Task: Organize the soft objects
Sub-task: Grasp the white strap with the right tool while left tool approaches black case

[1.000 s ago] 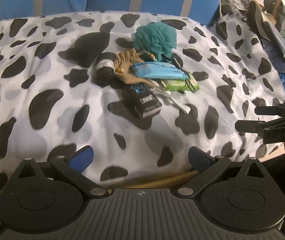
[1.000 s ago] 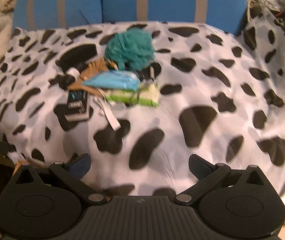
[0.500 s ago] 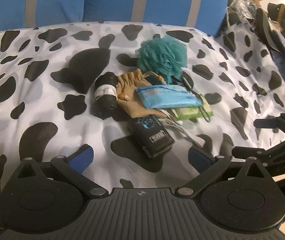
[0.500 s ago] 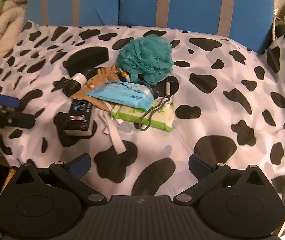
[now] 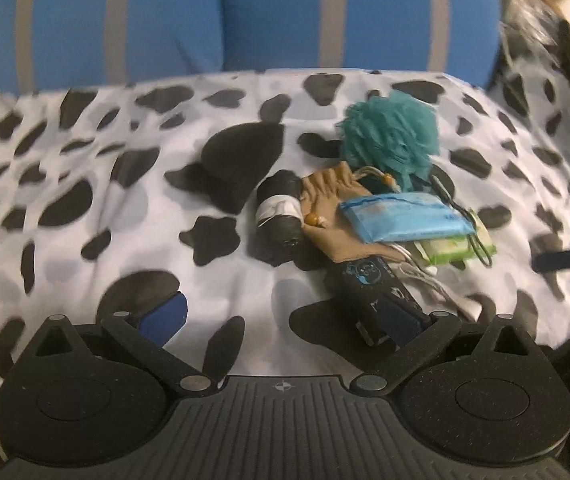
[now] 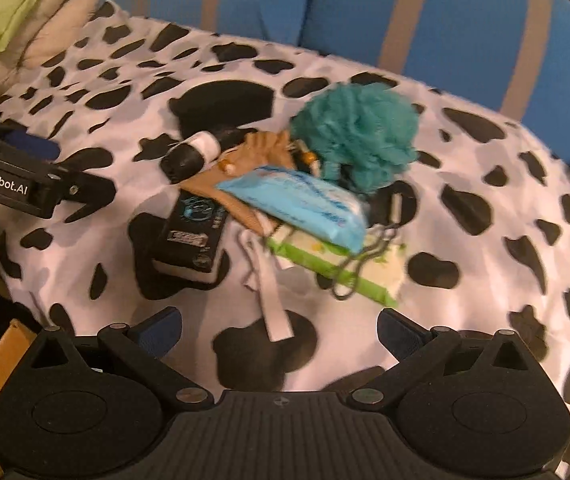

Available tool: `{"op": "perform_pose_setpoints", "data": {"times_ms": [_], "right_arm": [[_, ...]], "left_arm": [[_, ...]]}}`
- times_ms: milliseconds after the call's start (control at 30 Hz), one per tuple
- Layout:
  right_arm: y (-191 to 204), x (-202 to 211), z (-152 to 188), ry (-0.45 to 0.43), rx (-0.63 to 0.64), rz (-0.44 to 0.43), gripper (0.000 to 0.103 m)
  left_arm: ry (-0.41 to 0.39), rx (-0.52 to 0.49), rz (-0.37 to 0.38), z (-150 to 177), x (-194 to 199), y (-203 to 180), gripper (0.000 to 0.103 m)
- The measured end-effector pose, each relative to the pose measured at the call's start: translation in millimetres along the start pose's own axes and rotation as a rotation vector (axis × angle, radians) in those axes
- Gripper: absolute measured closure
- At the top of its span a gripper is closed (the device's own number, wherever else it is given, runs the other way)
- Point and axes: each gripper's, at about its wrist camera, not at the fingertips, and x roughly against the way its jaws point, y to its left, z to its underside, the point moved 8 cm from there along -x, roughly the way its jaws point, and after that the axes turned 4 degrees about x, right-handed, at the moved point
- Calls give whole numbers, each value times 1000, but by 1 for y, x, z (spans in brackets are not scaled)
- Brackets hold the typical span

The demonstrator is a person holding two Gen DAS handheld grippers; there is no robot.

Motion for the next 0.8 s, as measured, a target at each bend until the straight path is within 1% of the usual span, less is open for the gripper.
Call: {"op": "perform_pose_setpoints", "data": {"times_ms": [100, 167, 200, 267, 300, 367, 400, 467, 500, 567, 633, 700, 767, 800], "right_arm": [[6, -7, -2, 8, 1, -46, 0], [9, -13, -3, 14, 4, -66, 1], [9, -16, -3, 17, 5, -69, 4], [10, -22, -4, 29, 10, -66, 18], [10, -26, -4, 36, 16, -58, 22], [11, -32, -3, 45, 42, -42, 32], [11, -34, -3, 50, 58, -34, 36], [12, -40, -1, 68, 93, -21, 46], [12, -43, 0, 76, 112, -8, 48], [11, -49, 2, 87, 158, 27, 58], [14, -52, 3, 87, 204, 40, 59], [20, -52, 4, 81, 265, 51, 65], [25, -51, 5, 84, 303, 51, 79], [27, -51, 5, 89, 309, 47, 82]], "left_arm": [[-4, -76, 3, 4, 2, -10, 0], [3, -99, 19, 7, 2, -15, 0], [8, -100, 34, 8, 2, -16, 0], [18, -91, 65, 10, 3, -17, 0], [21, -83, 75, 11, 3, -17, 0], [27, -60, 87, 12, 2, -14, 0], [30, -51, 91, 12, 2, -13, 0], [33, -25, 95, 11, 1, -9, 0], [35, -15, 94, 10, 1, -8, 0], [43, 8, 100, 10, 0, -5, 0], [55, 33, 114, 10, -1, -4, 0], [67, 52, 125, 10, -3, -3, 0], [80, 58, 129, 12, -5, -3, 0], [82, 61, 134, 12, -6, -3, 0]]}}
